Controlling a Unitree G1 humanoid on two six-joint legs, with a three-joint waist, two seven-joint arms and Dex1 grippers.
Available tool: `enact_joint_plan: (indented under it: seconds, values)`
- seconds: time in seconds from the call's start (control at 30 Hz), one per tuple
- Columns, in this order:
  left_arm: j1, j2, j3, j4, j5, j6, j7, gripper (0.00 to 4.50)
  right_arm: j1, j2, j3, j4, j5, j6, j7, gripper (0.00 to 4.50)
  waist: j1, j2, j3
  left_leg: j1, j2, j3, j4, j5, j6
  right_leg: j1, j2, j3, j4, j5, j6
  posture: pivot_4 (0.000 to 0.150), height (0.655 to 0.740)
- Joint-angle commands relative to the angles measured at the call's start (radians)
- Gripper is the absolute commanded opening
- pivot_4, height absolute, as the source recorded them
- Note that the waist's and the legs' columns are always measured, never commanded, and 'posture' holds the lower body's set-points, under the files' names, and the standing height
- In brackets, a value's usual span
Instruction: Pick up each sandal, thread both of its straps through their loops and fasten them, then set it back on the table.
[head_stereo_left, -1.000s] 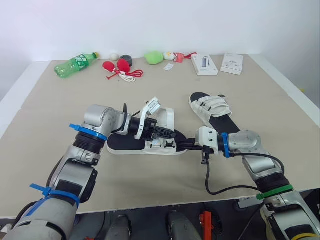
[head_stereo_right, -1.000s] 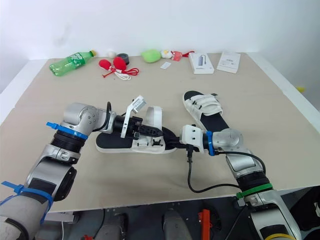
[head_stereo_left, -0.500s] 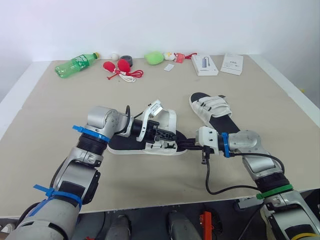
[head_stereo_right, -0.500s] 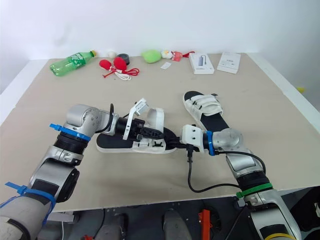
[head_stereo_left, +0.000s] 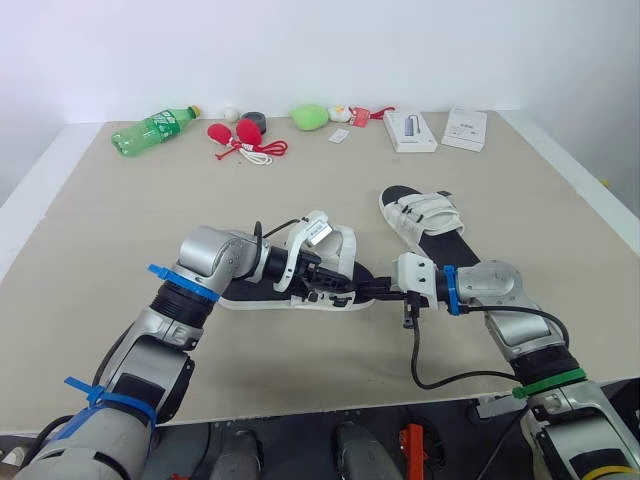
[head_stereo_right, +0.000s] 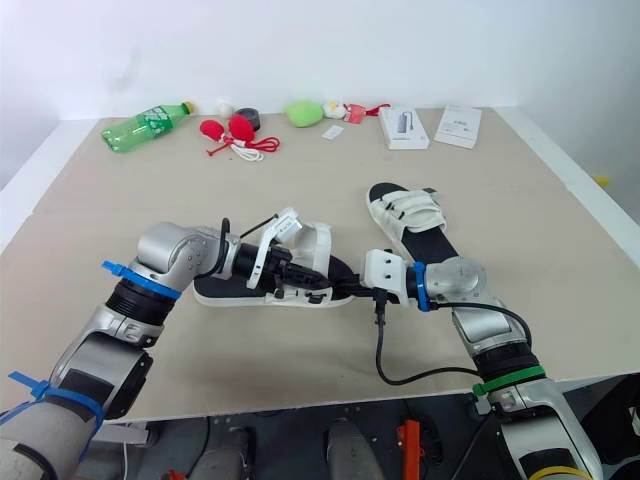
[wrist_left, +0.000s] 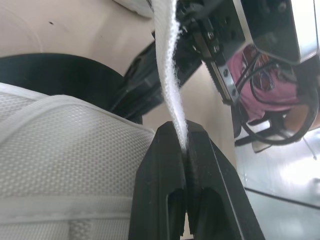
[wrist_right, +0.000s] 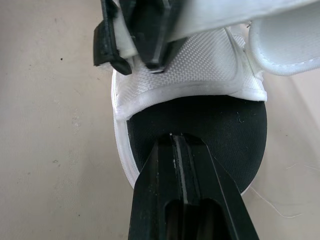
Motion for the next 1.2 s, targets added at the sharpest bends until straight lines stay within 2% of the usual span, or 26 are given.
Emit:
enact_joint_plan:
  seconds: [0.03,0.1,0.17,0.2,0.43,0.9,1.0,1.1,1.2]
  values:
    - [0.022,0.011,-0.013,-0.063,-0.036,0.051,-0.026,0.33,0.014,-0.007,0.034,0.034,-0.052,0.013,0.007,0.00,-0.001,0.000,0.000,0.000,0.000,0.000,0.000,0.000,0.000,0.000,0.000,0.000,0.000,0.000,0.000,0.150,0.7400]
    - [0.019,0.012,0.004,-0.079,-0.059,0.075,-0.035,0.85,0.012,-0.007,0.034,0.037,-0.053,0.011,0.008,0.00,-0.001,0.000,0.000,0.000,0.000,0.000,-0.001,0.000,0.000,0.000,0.000,0.000,0.000,0.000,0.001,0.150,0.7400]
    - [0.011,0.029,0.007,-0.105,-0.066,0.059,-0.054,1.84,0.010,-0.008,0.035,0.040,-0.054,0.008,0.009,0.00,-0.001,0.000,0.000,0.000,0.000,0.000,-0.001,0.000,0.000,0.000,0.000,0.000,0.000,0.000,0.003,0.150,0.7400]
    - [0.009,0.040,0.009,-0.118,-0.062,0.037,-0.064,2.17,0.009,-0.008,0.036,0.042,-0.055,0.007,0.009,0.00,-0.001,0.000,0.000,0.000,0.000,0.000,-0.001,0.000,0.000,-0.001,0.000,0.000,0.000,0.000,0.003,0.150,0.7400]
    - [-0.029,0.067,0.048,-0.077,-0.023,-0.075,-0.059,2.17,0.008,-0.010,0.036,0.046,-0.053,0.001,0.010,0.00,-0.001,0.000,0.000,-0.001,0.000,0.000,-0.001,0.000,0.000,-0.001,0.000,0.000,0.000,-0.001,0.001,0.150,0.7400]
    - [-0.106,-0.051,0.135,0.139,0.062,-0.278,0.057,2.17,0.009,-0.014,0.037,0.044,-0.056,-0.005,0.010,0.00,-0.001,0.000,0.000,-0.001,0.000,0.000,-0.001,0.000,0.000,-0.001,0.000,0.000,0.000,0.001,0.003,0.150,0.7400]
    - [-0.111,-0.045,0.123,0.145,0.068,-0.292,0.015,1.36,0.011,-0.016,0.036,0.043,-0.055,-0.005,0.010,0.00,-0.001,0.000,0.000,-0.001,0.000,0.000,-0.001,0.000,0.000,-0.001,0.000,0.000,0.000,0.001,0.003,0.150,0.7400]
    - [-0.091,-0.032,0.094,0.110,0.077,-0.299,-0.019,0.03,0.013,-0.018,0.035,0.043,-0.056,-0.005,0.009,0.00,-0.001,0.000,0.000,-0.001,0.000,0.000,-0.001,0.000,0.000,-0.002,0.000,0.000,0.000,0.001,0.004,0.150,0.7400]
    - [-0.058,-0.013,0.058,0.055,0.084,-0.294,-0.056,0.03,0.014,-0.019,0.034,0.042,-0.055,-0.003,0.007,0.00,-0.001,0.000,0.000,-0.002,0.000,0.000,-0.001,0.000,0.000,-0.002,0.000,0.000,0.000,0.001,0.004,0.150,0.7400]
